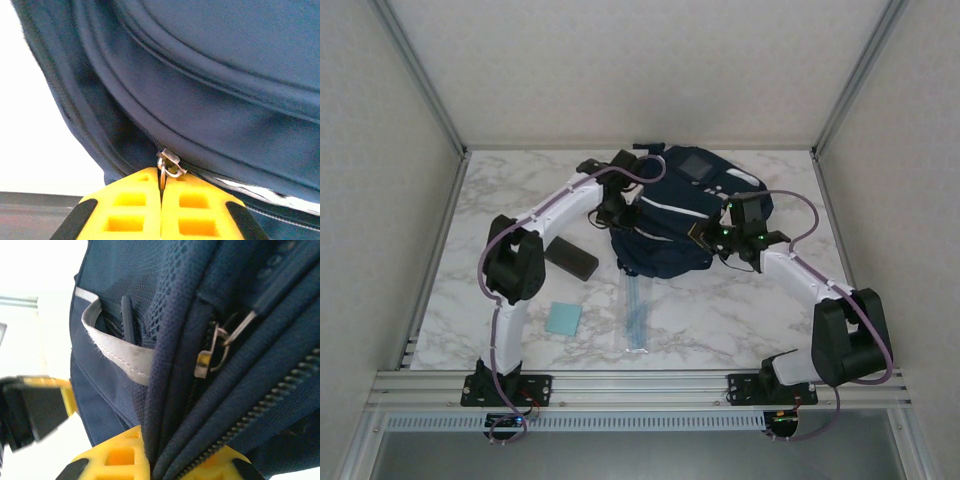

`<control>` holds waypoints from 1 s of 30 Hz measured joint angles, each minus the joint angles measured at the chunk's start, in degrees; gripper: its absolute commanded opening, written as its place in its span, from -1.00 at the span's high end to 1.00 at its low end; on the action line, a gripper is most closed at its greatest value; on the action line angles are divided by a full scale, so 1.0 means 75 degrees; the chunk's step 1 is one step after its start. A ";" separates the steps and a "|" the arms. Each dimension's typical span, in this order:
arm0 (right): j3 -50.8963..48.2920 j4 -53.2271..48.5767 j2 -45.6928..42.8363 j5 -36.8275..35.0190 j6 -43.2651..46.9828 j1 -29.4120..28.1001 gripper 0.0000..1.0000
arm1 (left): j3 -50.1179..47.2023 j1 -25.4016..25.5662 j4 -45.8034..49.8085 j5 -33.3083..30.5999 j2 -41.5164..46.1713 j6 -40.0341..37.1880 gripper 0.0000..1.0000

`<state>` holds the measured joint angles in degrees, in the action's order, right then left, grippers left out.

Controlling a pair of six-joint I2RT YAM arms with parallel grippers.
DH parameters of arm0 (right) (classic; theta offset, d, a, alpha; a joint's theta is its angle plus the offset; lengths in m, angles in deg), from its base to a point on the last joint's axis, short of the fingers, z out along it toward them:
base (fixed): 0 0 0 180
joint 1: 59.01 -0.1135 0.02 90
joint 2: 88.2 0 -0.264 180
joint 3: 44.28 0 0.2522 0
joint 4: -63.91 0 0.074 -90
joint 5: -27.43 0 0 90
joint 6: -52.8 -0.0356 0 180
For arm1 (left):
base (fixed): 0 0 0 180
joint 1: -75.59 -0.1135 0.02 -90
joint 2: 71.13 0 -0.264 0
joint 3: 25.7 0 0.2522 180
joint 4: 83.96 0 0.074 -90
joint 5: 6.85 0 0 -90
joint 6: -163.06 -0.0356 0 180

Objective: Pack books, pencil case, and school supplies into a backpack

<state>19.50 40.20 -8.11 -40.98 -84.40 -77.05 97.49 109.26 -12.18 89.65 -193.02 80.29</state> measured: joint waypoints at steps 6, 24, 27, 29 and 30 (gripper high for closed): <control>0.0318 -0.0662 0.0087 0.0638 0.1212 0.0769 1.00 | 0.0347 0.0015 -0.0242 -0.0323 -0.0067 -0.0052 1.00; 0.3891 -0.2320 0.3206 0.0501 0.1874 0.2448 -0.02 | 0.0079 0.0764 -0.1550 0.1148 0.0242 0.0731 1.00; 0.4048 -0.2127 0.3075 0.0047 0.1676 0.2637 -0.25 | 0.0157 0.0979 -0.1486 0.1466 0.0239 0.0915 1.00; 0.3815 -0.2014 0.2710 -0.0149 0.1550 0.2736 -0.29 | 0.0458 0.1145 -0.1285 0.1620 0.0175 0.0976 1.00; 0.3620 -0.1996 0.2436 -0.0195 0.1486 0.2754 -0.31 | 0.0653 0.1212 -0.1201 0.1690 0.0119 0.0994 1.00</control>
<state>46.65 25.23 10.17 -42.45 -73.26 -56.40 102.39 118.35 -21.19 102.33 -192.12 87.74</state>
